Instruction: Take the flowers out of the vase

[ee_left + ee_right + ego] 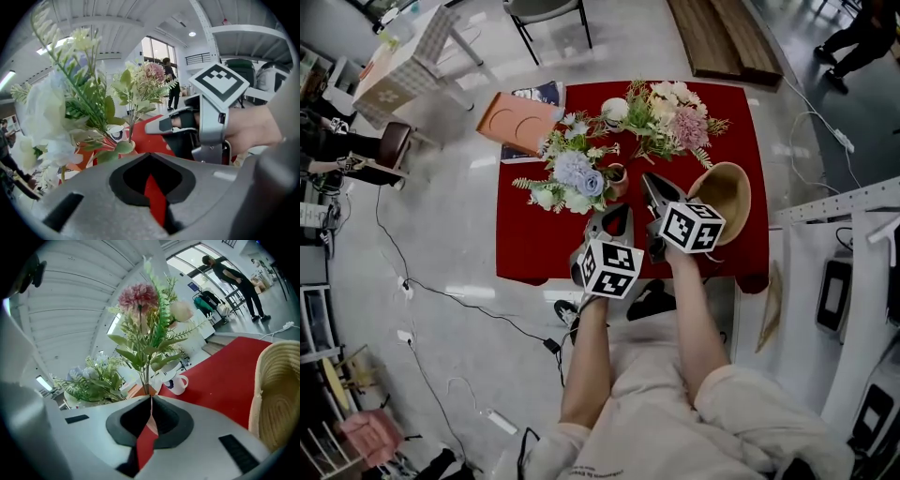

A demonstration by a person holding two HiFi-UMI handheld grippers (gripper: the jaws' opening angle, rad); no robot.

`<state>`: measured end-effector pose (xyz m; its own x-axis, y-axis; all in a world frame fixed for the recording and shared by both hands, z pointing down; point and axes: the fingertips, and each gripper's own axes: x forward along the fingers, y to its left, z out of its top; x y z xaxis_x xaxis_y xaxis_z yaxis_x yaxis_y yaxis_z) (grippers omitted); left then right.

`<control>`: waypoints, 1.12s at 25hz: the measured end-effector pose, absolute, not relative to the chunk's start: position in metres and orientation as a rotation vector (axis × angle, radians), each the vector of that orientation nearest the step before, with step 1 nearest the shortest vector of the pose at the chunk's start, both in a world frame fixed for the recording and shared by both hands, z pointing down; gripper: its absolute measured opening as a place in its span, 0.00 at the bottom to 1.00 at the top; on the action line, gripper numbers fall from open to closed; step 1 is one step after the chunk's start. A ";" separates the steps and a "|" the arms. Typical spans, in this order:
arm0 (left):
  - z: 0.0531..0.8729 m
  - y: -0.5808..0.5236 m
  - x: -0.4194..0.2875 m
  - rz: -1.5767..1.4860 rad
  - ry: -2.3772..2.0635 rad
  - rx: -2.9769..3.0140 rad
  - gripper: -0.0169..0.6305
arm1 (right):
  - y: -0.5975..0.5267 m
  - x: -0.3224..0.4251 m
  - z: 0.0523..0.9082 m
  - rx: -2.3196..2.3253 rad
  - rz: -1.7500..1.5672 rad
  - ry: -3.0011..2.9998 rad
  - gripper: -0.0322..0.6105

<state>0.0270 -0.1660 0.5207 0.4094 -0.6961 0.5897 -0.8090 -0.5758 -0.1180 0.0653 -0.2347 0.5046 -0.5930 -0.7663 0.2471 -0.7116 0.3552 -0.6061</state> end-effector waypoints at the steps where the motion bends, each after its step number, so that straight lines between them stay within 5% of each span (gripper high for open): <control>1: 0.522 -0.167 0.027 0.891 -1.344 2.470 0.04 | -0.236 0.064 0.506 -1.350 -1.079 2.512 0.06; 28: 0.542 -0.175 0.008 0.950 -1.361 2.431 0.04 | -0.256 0.039 0.510 -1.052 -1.071 2.346 0.08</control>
<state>0.0076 -0.1749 0.5420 0.3706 -0.6929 0.6185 -0.8197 -0.5571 -0.1331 0.0393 -0.2562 0.5102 -0.6609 -0.7504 -0.0122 -0.4823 0.4372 -0.7591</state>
